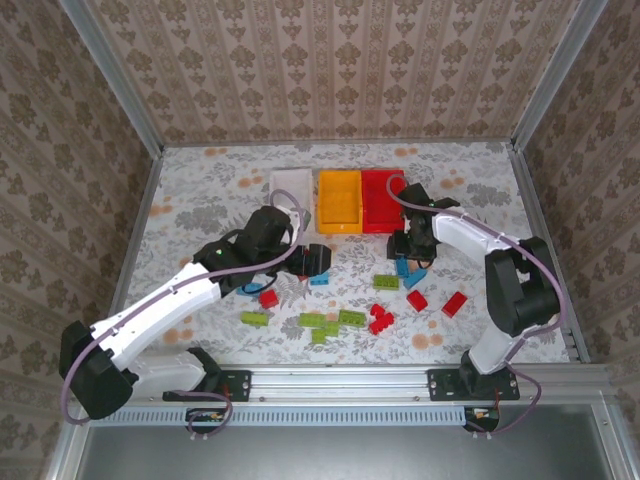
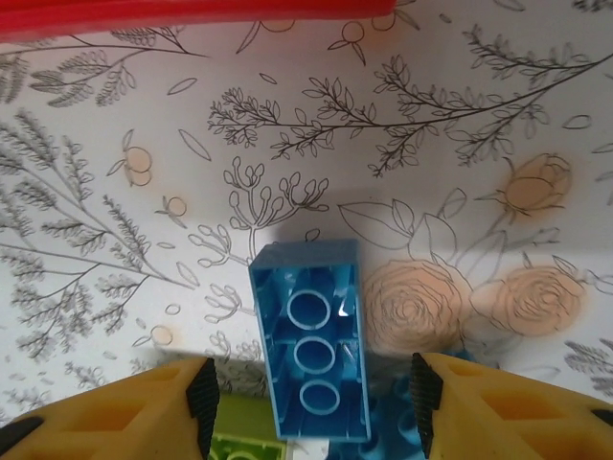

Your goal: Sort the legos into containers by color

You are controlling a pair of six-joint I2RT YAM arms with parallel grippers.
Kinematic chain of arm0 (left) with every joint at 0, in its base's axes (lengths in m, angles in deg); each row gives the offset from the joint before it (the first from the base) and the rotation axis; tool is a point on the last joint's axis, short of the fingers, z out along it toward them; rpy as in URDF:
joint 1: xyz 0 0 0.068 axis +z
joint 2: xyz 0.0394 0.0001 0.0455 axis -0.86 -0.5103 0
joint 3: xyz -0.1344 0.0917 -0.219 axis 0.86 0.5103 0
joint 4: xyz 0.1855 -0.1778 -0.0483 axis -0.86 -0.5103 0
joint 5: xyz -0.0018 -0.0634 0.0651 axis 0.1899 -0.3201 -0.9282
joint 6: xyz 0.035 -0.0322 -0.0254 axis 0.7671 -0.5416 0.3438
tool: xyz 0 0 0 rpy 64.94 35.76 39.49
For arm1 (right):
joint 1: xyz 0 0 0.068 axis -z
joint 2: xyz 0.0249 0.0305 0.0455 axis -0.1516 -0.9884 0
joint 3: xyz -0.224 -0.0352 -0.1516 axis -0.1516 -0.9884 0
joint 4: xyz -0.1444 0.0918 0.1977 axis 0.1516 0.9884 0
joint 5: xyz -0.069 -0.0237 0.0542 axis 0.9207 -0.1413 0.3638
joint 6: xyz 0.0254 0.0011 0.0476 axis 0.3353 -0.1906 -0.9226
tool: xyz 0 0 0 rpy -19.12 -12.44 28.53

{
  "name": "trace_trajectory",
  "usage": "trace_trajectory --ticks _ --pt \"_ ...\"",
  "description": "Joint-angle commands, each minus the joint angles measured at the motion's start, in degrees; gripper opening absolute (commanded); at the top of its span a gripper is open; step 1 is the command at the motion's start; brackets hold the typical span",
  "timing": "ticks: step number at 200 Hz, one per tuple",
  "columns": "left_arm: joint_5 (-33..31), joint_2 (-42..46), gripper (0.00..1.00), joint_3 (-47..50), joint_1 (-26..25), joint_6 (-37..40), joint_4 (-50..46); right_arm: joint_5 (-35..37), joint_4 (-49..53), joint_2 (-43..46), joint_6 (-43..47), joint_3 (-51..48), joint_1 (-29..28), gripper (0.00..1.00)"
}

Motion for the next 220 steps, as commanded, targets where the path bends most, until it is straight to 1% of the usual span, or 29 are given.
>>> trace_trajectory --ticks 1,37,60,86,99,120,136,151,193,220 --pt "-2.0 -0.3 0.81 -0.5 -0.6 -0.6 2.0 1.7 -2.2 -2.4 -0.4 -0.2 -0.4 0.54" --pt "-1.6 -1.1 0.81 -1.5 -1.6 0.4 2.7 3.5 -1.8 -5.1 -0.8 -0.6 -0.5 0.48" --pt "-1.3 -1.5 0.81 -1.8 -1.9 0.8 2.9 4.0 -2.2 -5.2 -1.4 -1.7 -0.5 0.45" --pt "-1.1 -2.1 0.81 -2.0 -2.0 0.8 2.9 3.8 -3.4 -4.3 -1.9 -2.1 -0.7 0.32" --pt "-1.4 -2.2 0.81 -2.4 -1.9 0.9 2.6 5.3 -2.5 -2.8 -2.0 -0.8 -1.3 0.27" --pt "-2.9 -1.9 0.81 -3.4 -2.0 1.1 2.0 8.0 -1.6 1.6 -2.4 2.4 -2.4 0.26" --pt "-4.1 -1.9 0.81 -4.0 -1.8 1.1 2.1 8.8 -1.0 1.9 -2.6 6.5 -2.5 0.26" --pt "-4.6 -2.3 0.81 -4.6 -1.6 1.2 2.4 8.9 -0.9 -0.3 -2.8 10.8 -2.4 0.26" --pt "-4.6 -4.3 0.8 -7.1 -0.8 2.2 3.3 10.0 -1.8 -10.8 -4.2 23.0 -2.5 0.25" --pt "-3.7 -6.1 0.81 -8.9 -0.2 2.8 3.6 10.3 -0.1 -17.7 -5.1 30.4 -2.1 0.26"
